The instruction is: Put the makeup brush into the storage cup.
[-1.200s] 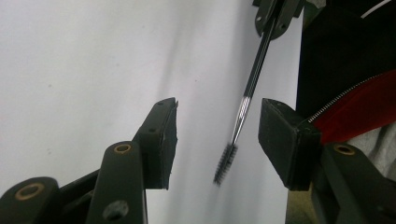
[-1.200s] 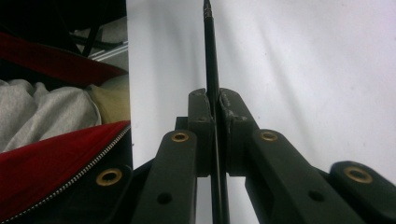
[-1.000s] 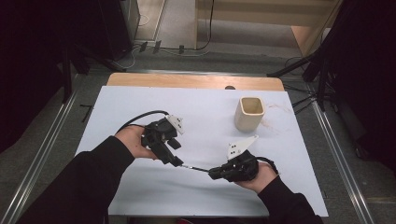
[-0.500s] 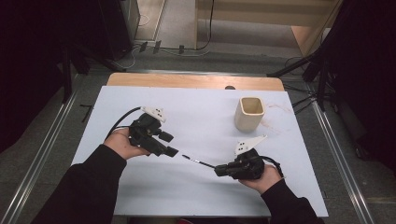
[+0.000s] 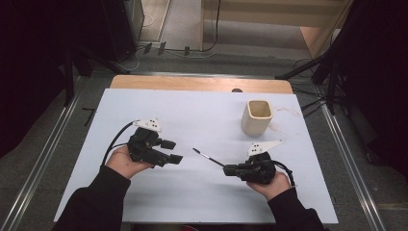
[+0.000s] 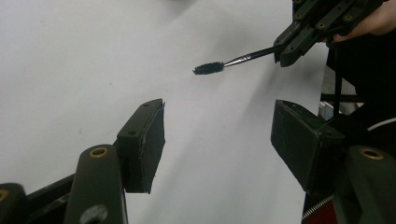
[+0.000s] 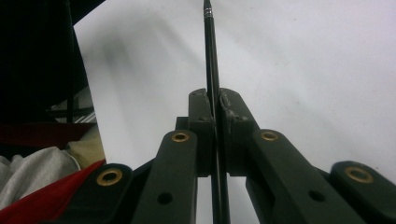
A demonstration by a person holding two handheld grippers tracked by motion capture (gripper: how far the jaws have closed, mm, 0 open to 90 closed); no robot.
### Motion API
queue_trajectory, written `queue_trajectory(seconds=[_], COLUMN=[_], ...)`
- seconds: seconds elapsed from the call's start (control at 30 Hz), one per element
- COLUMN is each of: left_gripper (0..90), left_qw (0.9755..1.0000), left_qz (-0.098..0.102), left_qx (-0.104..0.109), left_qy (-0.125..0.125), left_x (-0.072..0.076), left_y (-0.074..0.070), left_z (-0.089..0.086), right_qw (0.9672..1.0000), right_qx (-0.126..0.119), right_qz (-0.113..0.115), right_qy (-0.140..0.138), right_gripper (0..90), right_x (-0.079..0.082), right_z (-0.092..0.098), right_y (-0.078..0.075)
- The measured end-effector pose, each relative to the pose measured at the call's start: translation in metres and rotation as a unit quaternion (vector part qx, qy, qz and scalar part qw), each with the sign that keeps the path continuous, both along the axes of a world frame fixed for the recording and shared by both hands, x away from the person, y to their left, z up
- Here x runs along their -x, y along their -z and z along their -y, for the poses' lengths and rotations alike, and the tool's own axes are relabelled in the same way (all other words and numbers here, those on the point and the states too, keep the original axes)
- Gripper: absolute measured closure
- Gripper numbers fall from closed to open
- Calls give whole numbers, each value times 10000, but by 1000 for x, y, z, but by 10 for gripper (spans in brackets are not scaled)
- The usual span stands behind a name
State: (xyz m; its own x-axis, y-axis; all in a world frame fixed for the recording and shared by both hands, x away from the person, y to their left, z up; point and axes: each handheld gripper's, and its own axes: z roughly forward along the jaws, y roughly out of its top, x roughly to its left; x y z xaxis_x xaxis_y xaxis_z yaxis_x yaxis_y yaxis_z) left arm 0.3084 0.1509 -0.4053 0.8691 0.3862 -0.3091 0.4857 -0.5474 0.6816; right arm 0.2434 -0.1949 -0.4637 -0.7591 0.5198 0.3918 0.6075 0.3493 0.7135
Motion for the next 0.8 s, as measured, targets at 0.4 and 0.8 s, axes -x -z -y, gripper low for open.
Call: queue_trajectory(seconds=[0.4, 0.8], left_gripper=[355, 355], left_qw=[9982, 9951], left_qz=[163, -46], left_qx=[389, 771], left_qy=[-437, -616], left_x=[20, 27], left_y=[17, 16], left_z=[5, 9], right_qw=[9999, 9940], right_qx=[42, -689], right_qz=[62, 105], right_qy=[126, 848], right_gripper=[858, 859], right_x=[4, 12], right_z=[-4, -18], right_y=[3, -1])
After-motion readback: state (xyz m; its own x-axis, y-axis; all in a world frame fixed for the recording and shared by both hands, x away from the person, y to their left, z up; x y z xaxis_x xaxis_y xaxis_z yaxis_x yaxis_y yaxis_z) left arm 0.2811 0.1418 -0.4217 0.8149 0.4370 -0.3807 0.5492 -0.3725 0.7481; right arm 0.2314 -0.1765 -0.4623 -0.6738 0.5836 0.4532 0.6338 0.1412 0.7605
